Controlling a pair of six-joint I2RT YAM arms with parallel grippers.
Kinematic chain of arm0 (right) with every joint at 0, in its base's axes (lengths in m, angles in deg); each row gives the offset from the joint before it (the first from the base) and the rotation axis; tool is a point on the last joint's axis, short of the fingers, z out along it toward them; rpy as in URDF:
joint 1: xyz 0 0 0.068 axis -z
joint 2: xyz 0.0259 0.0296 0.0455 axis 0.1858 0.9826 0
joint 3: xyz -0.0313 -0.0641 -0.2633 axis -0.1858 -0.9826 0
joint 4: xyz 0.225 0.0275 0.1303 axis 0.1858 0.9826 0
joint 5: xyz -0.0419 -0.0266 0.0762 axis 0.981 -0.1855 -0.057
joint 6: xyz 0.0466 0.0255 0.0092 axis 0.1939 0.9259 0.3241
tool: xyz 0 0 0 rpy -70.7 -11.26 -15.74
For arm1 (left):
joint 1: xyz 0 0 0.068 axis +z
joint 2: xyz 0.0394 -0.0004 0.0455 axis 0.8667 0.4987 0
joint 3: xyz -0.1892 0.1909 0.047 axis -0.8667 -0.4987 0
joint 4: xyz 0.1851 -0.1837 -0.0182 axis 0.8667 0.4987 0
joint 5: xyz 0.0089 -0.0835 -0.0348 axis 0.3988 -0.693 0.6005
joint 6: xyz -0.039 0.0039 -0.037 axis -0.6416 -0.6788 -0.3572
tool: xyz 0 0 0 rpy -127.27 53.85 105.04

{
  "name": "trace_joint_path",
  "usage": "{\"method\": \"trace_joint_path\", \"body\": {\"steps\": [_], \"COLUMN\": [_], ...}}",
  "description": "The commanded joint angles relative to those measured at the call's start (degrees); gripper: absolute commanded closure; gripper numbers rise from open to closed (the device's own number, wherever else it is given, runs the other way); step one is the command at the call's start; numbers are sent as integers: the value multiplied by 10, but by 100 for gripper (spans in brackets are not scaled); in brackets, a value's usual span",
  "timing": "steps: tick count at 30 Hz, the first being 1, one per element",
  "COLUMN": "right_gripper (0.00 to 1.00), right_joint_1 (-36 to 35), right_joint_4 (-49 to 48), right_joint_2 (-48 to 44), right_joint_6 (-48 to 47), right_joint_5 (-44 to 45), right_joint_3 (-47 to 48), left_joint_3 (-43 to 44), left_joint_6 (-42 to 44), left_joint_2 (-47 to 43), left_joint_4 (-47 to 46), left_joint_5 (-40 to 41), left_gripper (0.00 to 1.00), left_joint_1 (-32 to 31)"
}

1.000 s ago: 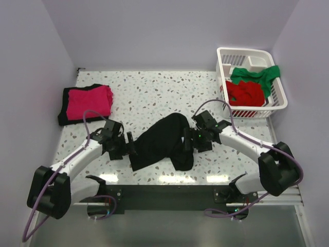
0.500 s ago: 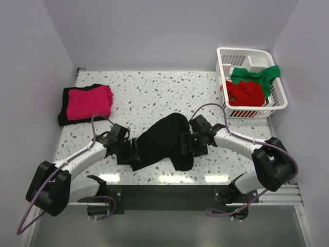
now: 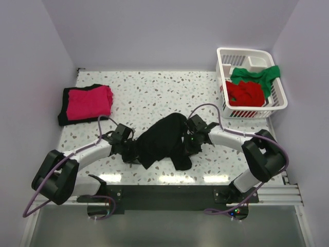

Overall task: Fold and stack the t-shirts
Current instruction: Flatten the tshirt out

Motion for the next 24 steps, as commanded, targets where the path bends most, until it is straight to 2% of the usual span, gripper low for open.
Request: {"method": "trace_joint_path", "body": {"steps": [1, 2, 3, 7, 9, 11, 16, 19, 24], "right_gripper": [92, 98, 100, 100, 100, 100, 100, 100, 100], "right_joint_1": [-3, -3, -2, 12, 30, 43, 66, 66, 66], "right_joint_4": [26, 45, 65, 199, 237, 289, 379, 393, 370], "right_joint_2": [16, 17, 20, 27, 28, 34, 56, 60, 42], "right_joint_6": [-19, -28, -47, -92, -112, -123, -168, -182, -165], "right_joint_5": [13, 23, 51, 112, 128, 143, 165, 153, 104], "right_joint_3": [45, 78, 98, 265, 332, 437, 682, 734, 687], "left_joint_3": [34, 52, 92, 205, 275, 344, 452, 465, 387], "left_joint_6": [15, 27, 33, 60, 67, 68, 74, 70, 57], "left_joint_2": [15, 15, 13, -1, -19, -34, -81, -103, -123], "left_joint_4": [-26, -10, 0, 37, 54, 66, 74, 72, 72], "left_joint_5": [77, 89, 102, 154, 165, 178, 237, 245, 210], "left_gripper": [100, 100, 100, 100, 100, 100, 100, 100, 100], "left_joint_1": [-4, -2, -2, 19, 41, 72, 110, 110, 109]}}
